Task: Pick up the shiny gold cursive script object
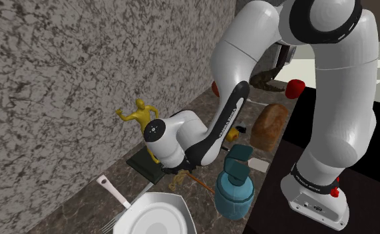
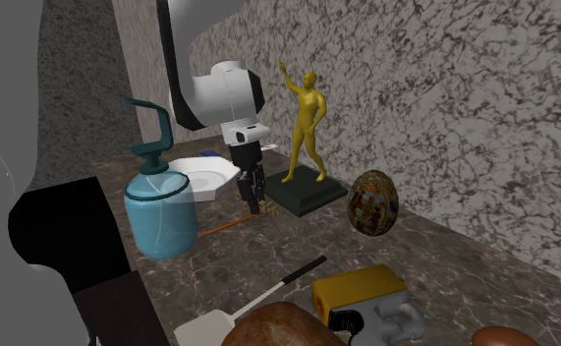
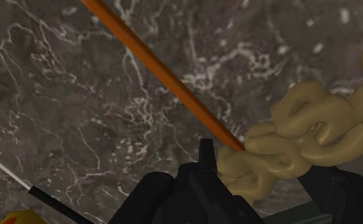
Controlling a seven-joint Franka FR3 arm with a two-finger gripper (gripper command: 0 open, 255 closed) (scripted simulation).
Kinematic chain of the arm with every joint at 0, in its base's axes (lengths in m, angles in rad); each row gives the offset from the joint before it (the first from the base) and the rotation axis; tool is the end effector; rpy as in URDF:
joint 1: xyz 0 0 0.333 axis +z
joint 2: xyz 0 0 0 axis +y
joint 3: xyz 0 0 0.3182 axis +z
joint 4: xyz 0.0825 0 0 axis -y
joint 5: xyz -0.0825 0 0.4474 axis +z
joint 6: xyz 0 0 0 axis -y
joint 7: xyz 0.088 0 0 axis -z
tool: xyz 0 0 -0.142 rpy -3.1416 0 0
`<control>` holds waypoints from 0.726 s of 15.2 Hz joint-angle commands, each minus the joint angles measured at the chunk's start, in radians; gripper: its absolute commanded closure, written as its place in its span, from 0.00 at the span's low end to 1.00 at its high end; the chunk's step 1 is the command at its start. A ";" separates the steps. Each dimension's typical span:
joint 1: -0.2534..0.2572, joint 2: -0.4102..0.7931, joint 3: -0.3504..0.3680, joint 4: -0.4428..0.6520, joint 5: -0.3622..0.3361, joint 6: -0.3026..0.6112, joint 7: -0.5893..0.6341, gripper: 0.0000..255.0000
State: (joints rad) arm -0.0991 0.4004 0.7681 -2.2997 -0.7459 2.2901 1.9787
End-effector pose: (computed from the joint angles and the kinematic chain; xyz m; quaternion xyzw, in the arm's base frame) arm 0.4111 0.3307 0.1179 0.9215 -0.3593 0.0757 0.1266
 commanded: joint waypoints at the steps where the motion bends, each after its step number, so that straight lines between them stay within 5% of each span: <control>1: 0.000 0.000 0.000 0.000 0.000 0.000 0.000 1.00; 5: -0.001 0.001 -0.001 0.000 -0.001 0.001 -0.001 1.00; 11: -0.046 -0.085 0.058 -0.010 0.094 -0.032 -0.074 1.00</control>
State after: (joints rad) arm -0.1322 0.3376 0.8132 -2.3023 -0.6732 2.2612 1.9222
